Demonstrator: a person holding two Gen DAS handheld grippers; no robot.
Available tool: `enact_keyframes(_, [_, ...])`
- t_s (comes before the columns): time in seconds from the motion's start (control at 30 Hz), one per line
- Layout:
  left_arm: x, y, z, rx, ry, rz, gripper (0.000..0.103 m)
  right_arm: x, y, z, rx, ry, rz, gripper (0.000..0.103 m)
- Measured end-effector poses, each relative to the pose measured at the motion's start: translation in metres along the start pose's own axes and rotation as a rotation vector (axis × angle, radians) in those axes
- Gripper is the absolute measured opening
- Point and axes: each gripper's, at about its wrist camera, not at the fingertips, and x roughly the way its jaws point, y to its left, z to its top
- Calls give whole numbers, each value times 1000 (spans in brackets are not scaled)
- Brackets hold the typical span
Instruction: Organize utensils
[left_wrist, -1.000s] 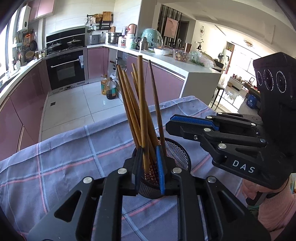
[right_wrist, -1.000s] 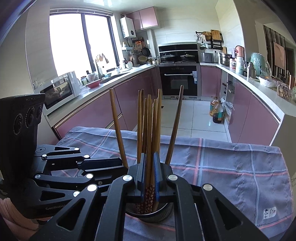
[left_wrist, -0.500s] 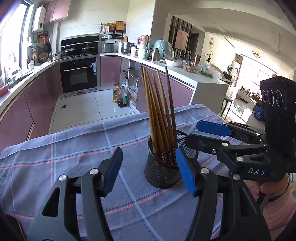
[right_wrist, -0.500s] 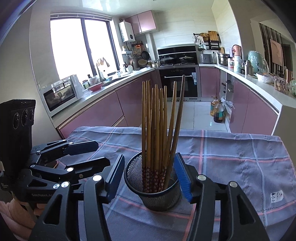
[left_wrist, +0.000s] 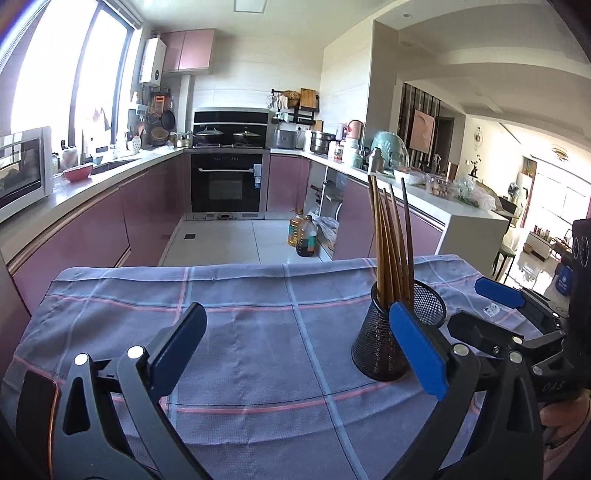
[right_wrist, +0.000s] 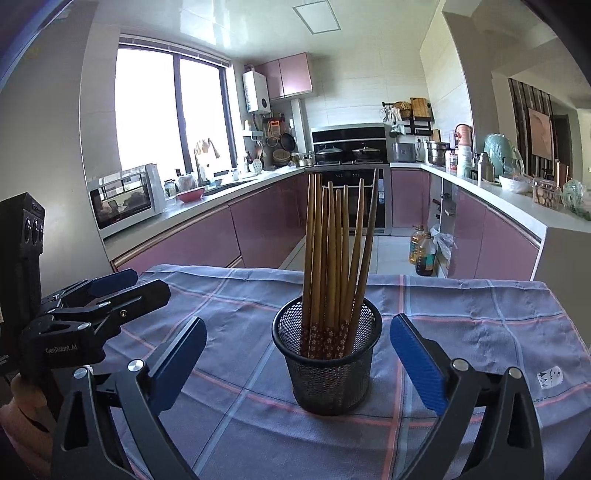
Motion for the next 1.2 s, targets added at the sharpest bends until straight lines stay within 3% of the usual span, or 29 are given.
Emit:
enact_keyframes(0.13, [-17,-1,-4,0,-64,37,97,-7,5,-5,13,-39,-33,96])
enact_keyframes(0.53, [-52,-7,-14,17,-157,102,98,-22,19,-11,-33,-145,-110,96])
enact_keyframes(1.2, [-72,-9,-15,-3,-189,148,97,-28,34,-11,-65,-173,-130,96])
